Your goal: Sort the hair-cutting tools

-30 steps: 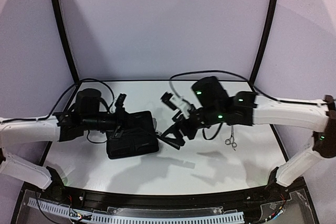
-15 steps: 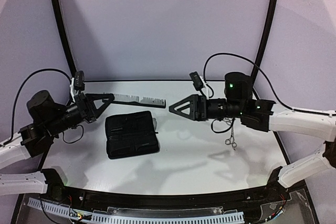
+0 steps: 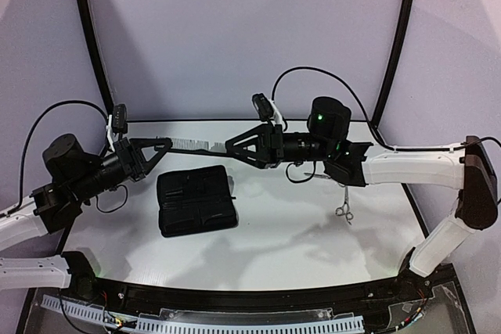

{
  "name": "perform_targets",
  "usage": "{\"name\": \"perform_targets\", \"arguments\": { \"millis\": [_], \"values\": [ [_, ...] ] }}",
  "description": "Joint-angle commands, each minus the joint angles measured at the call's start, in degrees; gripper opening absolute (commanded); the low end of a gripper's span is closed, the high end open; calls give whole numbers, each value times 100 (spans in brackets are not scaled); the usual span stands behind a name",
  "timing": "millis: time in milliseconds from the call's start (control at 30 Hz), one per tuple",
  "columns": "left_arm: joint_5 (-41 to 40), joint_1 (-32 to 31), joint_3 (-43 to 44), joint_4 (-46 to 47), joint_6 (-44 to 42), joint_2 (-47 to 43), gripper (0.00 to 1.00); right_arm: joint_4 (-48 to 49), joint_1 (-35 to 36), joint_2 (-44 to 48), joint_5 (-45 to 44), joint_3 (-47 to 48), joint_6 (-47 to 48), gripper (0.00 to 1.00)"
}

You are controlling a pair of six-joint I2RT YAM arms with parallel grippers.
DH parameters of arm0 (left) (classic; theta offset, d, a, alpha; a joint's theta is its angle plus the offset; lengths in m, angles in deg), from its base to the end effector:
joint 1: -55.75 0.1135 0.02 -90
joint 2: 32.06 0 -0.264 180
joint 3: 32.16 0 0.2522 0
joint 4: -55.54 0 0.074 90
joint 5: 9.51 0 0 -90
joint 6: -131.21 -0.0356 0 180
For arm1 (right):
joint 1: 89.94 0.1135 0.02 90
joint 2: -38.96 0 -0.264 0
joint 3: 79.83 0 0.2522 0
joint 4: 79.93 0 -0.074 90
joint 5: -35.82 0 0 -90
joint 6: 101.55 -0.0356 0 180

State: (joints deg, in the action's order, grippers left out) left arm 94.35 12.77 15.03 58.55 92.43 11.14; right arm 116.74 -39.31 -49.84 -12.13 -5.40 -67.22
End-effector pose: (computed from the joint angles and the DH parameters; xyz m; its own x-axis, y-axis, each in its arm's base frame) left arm 0.1309 -0.1337 0.3250 -0.5957 -0.4794 -0.6444 0.5930 0.2786 -0.7555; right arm 0.2094 0.2928 0.3189 -0.8103 -0.0208 -0.5857 -0.5842 -0.0518 0.8100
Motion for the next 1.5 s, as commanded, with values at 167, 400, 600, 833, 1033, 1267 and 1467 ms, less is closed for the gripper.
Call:
{"name": "perform_targets", "arguments": {
  "millis": [167, 400, 600, 833, 1033, 1267, 1467],
  "values": [
    [-408, -17, 2, -128, -239, 61, 1, 742, 136, -41, 386, 247, -145, 52],
    [-428, -17, -54, 72, -136, 207, 1, 300, 157, 66, 238, 302, 67, 33],
    [-496, -16, -21, -233, -64, 189, 15, -936, 130, 370, -343, 385, 727, 0],
    [-1803, -16, 370, -3055, 558, -81, 98, -2603, -424, 873, -484, 160, 1355, 0],
    [-2503, 174, 844, -5920, 1319, 461, 99, -4497, -823, 1137, -660, 138, 2318, 0],
    [-731, 1536, 406, -5351, 656, 1584, 95, -4571, -1020, 1065, -429, -182, 2668, 0],
    [-109, 2159, 441, -4703, -214, 2448, 74, -4360, -1078, 472, -289, -28, 2695, 0]
  ]
}}
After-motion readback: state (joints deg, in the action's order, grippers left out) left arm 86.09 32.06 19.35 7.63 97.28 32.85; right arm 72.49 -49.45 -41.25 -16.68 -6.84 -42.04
